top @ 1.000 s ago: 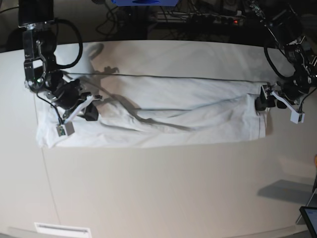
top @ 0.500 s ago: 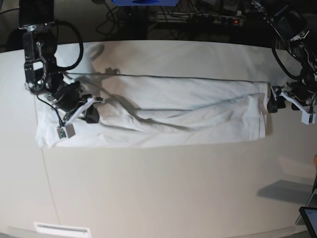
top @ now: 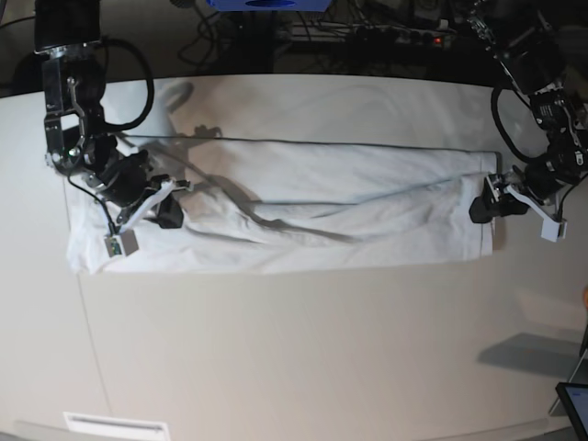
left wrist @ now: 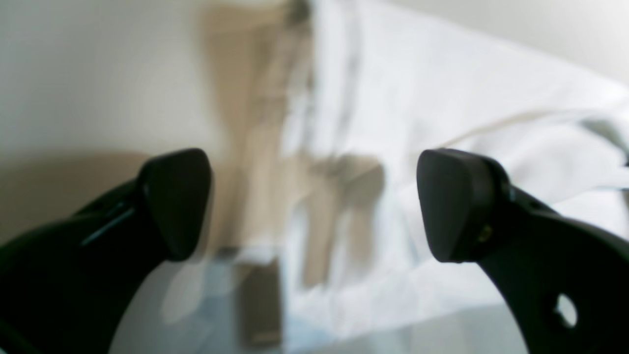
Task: Fold the T-shirt properly
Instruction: 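Grasp the strip end with the left gripper, then lift the strip end with the left gripper and fold it toward the right gripper, then open the left gripper and raise it off the fold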
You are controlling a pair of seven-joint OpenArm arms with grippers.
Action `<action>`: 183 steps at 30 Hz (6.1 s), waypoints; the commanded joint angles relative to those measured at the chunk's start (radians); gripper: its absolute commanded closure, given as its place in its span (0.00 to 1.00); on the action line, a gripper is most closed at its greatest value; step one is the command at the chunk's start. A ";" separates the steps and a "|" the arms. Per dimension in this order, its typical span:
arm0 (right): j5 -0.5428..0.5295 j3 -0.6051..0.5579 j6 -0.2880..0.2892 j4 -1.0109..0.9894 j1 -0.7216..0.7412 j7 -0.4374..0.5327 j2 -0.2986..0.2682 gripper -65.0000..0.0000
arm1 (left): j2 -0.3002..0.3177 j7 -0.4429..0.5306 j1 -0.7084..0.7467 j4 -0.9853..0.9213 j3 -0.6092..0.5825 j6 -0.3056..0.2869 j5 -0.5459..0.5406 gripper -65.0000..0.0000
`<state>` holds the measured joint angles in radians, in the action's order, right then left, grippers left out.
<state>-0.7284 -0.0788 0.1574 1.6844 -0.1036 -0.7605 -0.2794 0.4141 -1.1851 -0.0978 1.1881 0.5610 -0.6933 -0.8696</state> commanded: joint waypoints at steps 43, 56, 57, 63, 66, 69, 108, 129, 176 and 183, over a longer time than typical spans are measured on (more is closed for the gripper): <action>-0.012 0.006 0.008 0.015 0.014 0.025 -0.007 0.99 | -0.051 0.000 -0.003 0.198 -0.118 -0.005 0.079 1.00; -0.012 0.006 0.008 0.015 0.012 0.025 -0.005 0.99 | -0.183 -0.183 0.000 0.516 -0.120 -0.005 0.080 1.00; -0.012 0.006 0.008 0.015 0.012 0.025 -0.005 0.99 | -0.197 -0.187 0.000 0.528 -0.120 -0.005 0.080 1.00; -0.012 0.006 0.008 0.015 0.011 0.023 -0.004 0.99 | -0.264 -0.186 -0.001 0.551 -0.189 -0.005 0.074 1.00; -0.012 0.006 0.008 0.015 0.011 0.022 -0.004 0.99 | -0.294 -0.183 -0.004 0.551 -0.258 -0.005 0.074 1.00; -0.012 0.006 0.008 0.015 0.009 0.020 -0.004 0.99 | -0.343 -0.183 -0.036 0.550 -0.287 -0.005 0.076 1.00; -0.012 0.006 0.008 0.015 0.009 0.020 -0.011 0.99 | -0.490 0.089 -0.171 0.215 -0.706 0.108 0.076 1.00; -0.012 0.006 0.008 0.015 0.012 0.020 -0.011 0.99 | -0.470 0.087 -0.162 0.221 -0.767 0.108 0.072 1.00; -0.012 -0.003 0.008 0.194 0.061 0.014 -0.008 1.00 | -0.152 0.104 -0.161 0.413 -0.623 0.105 0.292 1.00; -0.012 -0.218 -0.002 0.199 0.146 -0.032 -0.002 1.00 | -0.133 0.202 -0.046 0.470 -0.576 0.105 0.502 1.00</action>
<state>-0.7326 -0.3088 0.1524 1.8637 0.0196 -0.8177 -0.2714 0.2714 -1.0039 -0.1246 1.6402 -0.0219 -0.5911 -0.3618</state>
